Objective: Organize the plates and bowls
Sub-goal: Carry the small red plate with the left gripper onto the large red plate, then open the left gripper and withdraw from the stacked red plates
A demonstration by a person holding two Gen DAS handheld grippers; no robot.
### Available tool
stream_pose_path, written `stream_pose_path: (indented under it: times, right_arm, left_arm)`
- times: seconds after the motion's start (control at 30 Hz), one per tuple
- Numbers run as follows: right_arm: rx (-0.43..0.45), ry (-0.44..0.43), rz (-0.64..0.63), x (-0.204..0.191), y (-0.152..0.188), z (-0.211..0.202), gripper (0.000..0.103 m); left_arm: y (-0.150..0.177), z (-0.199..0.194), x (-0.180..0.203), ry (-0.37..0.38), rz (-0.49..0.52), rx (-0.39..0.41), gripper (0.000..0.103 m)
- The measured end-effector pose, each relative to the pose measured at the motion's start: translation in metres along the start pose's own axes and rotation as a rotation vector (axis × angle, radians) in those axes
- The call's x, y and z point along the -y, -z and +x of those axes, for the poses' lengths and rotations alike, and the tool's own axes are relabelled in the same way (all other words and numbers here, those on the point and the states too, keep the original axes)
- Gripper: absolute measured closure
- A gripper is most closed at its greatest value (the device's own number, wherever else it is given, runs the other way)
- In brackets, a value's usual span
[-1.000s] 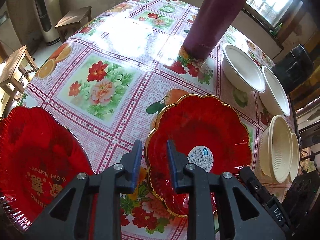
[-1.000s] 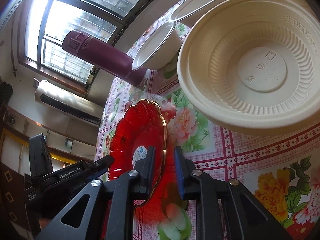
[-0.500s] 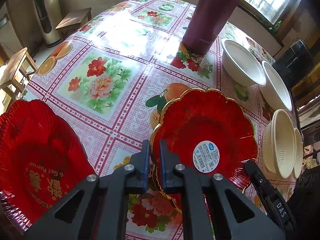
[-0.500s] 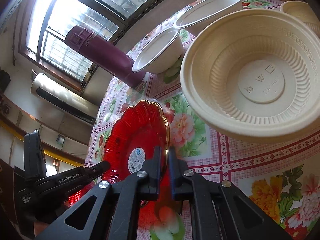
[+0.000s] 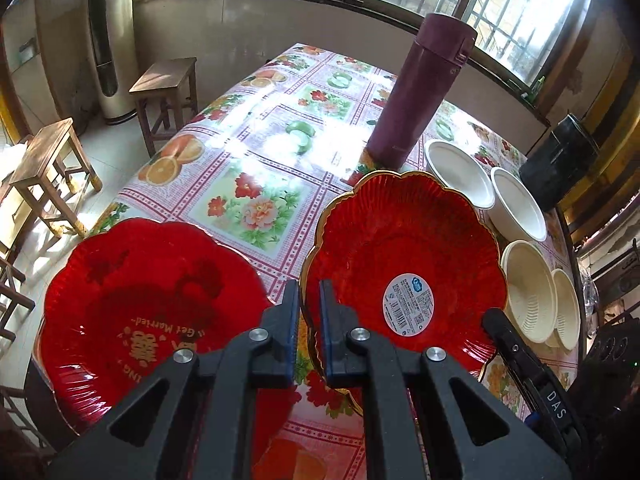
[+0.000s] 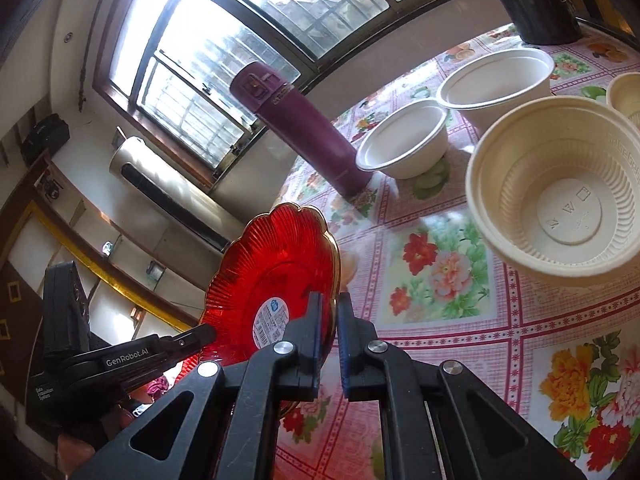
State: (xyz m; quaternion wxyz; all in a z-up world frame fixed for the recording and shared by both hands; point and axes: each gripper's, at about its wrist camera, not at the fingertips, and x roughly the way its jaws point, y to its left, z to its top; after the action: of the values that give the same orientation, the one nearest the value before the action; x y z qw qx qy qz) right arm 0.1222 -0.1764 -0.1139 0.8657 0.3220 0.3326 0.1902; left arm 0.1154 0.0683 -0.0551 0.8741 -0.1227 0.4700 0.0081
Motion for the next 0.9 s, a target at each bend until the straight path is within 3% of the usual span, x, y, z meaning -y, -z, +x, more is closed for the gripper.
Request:
stream_pose_path:
  times: [0.33, 0.57, 0.9]
  right_arm:
    - [-0.073, -0.094, -0.165, -0.086, 0.052, 0.022, 0.095]
    - [-0.145, -0.038, -0.28, -0.114, 0.087, 0.046, 0.095]
    - [-0.162, 0.062, -0.413, -0.129, 0.106, 0.059, 0.09]
  left_arm:
    - [0.028, -0.046, -0.084, -0.113, -0.101, 0.085, 0.095]
    - [0.048, -0.024, -0.124, -0.146, -0.163, 0.008, 0.094]
    - [0.059, -0.006, -0.138, -0.196, -0.178, -0.047, 0.093]
